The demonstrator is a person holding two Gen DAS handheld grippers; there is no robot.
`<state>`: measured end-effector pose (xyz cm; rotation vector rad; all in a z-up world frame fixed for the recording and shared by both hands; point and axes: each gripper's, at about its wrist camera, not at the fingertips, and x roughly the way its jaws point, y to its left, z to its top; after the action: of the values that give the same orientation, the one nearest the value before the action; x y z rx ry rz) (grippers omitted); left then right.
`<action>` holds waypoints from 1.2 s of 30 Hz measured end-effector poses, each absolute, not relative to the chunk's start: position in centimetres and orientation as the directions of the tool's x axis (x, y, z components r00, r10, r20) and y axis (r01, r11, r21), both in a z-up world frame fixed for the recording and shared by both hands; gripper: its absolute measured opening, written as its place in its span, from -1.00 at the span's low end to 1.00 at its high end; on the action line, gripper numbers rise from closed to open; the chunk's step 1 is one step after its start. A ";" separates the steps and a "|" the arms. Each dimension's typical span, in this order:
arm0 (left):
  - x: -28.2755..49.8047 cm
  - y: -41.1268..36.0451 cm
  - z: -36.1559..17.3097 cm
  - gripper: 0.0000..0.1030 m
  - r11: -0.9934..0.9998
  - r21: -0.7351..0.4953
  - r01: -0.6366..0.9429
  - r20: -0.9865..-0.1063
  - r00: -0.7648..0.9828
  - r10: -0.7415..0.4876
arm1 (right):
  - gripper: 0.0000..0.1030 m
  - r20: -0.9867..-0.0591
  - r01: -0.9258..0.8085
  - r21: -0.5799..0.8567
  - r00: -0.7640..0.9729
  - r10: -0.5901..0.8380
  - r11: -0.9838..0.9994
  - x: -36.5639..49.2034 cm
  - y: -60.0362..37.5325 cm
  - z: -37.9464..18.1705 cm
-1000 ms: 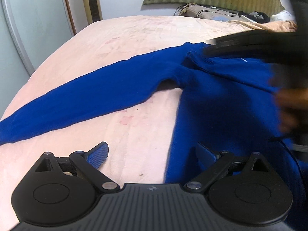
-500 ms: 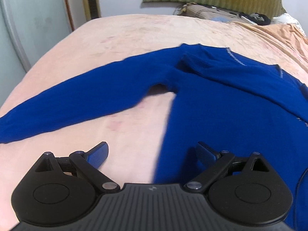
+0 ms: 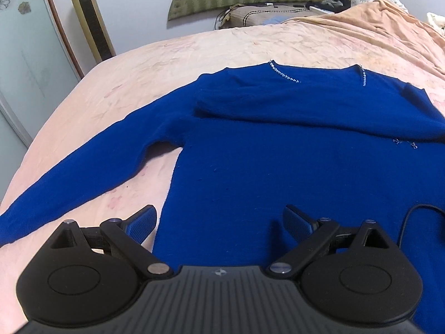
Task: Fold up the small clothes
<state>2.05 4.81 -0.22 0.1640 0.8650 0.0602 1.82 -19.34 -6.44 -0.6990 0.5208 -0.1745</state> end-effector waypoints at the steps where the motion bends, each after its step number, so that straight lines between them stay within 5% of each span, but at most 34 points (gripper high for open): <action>1: 2.1 4.7 -0.2 0.90 0.986 0.167 0.015 -0.753 0.648 0.117 | -0.96 -0.399 0.005 -0.636 0.854 -0.335 0.771 1.6 -20.0 -6.2; 5: 2.5 4.4 -0.9 0.90 0.984 0.174 0.028 -0.765 0.633 0.117 | -0.94 -0.536 0.081 -0.301 0.810 -0.239 0.950 1.4 -25.0 -3.8; 10: 2.8 5.6 -0.9 0.90 0.981 0.193 0.005 -0.748 0.648 0.144 | -0.33 -0.643 0.064 -0.078 0.759 -0.100 0.995 1.1 -28.7 -1.4; 15: 4.1 6.5 -0.6 0.90 0.988 0.151 -0.031 -0.760 0.635 0.136 | -0.31 -0.549 -0.007 0.089 0.834 0.055 0.996 2.8 -28.5 2.1; 19: 3.8 6.6 0.1 0.90 0.988 0.151 -0.015 -0.745 0.656 0.124 | -0.41 -0.595 -0.070 0.220 0.781 0.191 0.973 9.7 -27.9 -0.4; 22: 3.2 7.1 0.0 0.90 0.981 0.194 -0.011 -0.728 0.668 0.151 | -0.38 -0.654 0.143 0.205 0.756 0.027 0.968 11.9 -30.6 -1.7; 27: 5.1 7.4 -0.4 0.90 0.985 0.166 -0.035 -0.761 0.630 0.151 | -0.20 -0.463 0.382 0.077 0.832 -0.306 0.921 7.8 -32.9 2.0; 31: 5.5 6.6 0.4 0.90 0.996 0.083 -0.019 -0.766 0.638 0.076 | -0.16 -0.511 0.252 0.151 0.847 -0.142 0.956 10.7 -32.1 2.1; 32: 5.4 6.2 0.4 0.90 0.996 0.090 -0.009 -0.763 0.643 0.074 | -0.28 -0.526 0.207 0.162 0.846 -0.093 0.965 11.4 -31.3 1.7; 36: 4.6 5.4 0.3 0.90 0.985 0.172 0.017 -0.737 0.666 0.117 | -0.21 -0.536 0.358 0.094 0.805 -0.256 0.929 13.8 -32.3 -0.1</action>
<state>4.56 5.42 0.29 0.1697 0.8416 0.0567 13.75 -32.26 -0.06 0.1943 0.5442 -0.3306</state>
